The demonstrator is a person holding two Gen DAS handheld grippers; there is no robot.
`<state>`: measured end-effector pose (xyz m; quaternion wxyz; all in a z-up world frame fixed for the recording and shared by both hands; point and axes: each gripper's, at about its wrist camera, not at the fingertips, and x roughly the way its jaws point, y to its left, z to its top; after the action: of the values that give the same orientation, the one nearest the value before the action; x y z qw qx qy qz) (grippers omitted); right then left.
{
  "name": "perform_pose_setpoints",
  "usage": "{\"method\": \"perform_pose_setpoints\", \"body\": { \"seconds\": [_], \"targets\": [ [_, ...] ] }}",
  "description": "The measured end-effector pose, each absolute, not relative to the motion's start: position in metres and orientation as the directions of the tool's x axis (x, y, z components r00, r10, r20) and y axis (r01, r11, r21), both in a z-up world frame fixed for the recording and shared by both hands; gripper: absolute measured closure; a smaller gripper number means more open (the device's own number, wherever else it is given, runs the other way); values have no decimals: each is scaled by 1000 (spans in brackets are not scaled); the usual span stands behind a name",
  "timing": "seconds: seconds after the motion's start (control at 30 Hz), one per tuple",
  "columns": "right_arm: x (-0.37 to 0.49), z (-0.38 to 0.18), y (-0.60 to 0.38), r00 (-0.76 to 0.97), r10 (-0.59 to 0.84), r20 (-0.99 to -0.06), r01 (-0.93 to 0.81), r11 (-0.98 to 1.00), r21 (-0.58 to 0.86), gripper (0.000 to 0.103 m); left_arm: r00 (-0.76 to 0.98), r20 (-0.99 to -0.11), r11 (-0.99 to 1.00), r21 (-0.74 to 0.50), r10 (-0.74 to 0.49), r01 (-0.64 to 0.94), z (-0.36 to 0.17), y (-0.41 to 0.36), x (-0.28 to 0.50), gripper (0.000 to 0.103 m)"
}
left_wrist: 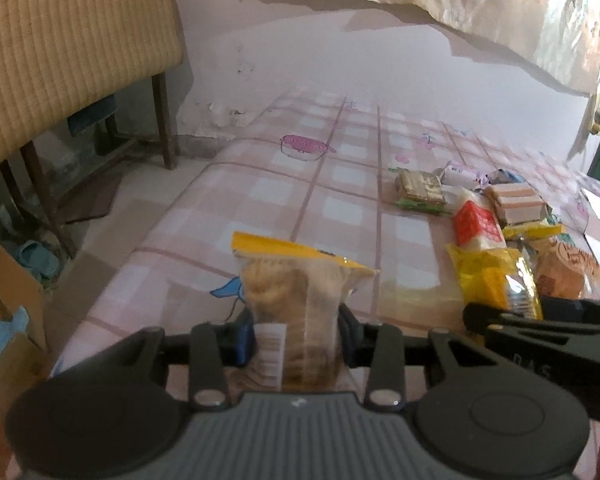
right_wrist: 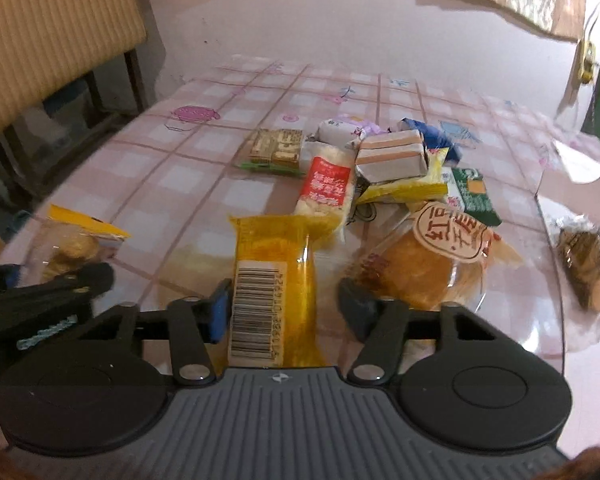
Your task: Organize snacks
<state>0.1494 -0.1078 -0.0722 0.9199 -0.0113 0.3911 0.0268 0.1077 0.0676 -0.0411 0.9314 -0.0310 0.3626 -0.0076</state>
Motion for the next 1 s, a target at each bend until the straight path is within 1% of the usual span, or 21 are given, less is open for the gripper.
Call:
{"method": "perform_pose_setpoints", "body": {
  "seconds": [0.07, 0.1, 0.37, 0.63, 1.0],
  "targets": [
    [148, -73, -109, 699, 35, -714, -57, 998, -6, 58, 743, -668, 998, -69, -39, -9, -40, 68, 106, 65],
    [146, -71, -110, 702, 43, -711, -56, 998, 5, 59, 746, -664, 997, -75, -44, -7, -39, 68, 105, 65],
    [116, -45, -127, 745, 103, -659, -86, 995, 59, 59, 773, -630, 995, -95, -71, 14, -25, 67, 90, 65],
    [77, -16, -149, 773, 96, -627, -68, 995, 68, 59, 795, -599, 994, -106, -94, 38, -7, 56, 66, 65],
    [29, 17, -177, 807, 77, -585, -42, 996, 73, 59, 801, -580, 987, -135, -146, 83, 13, 35, 31, 65]
  ]
}}
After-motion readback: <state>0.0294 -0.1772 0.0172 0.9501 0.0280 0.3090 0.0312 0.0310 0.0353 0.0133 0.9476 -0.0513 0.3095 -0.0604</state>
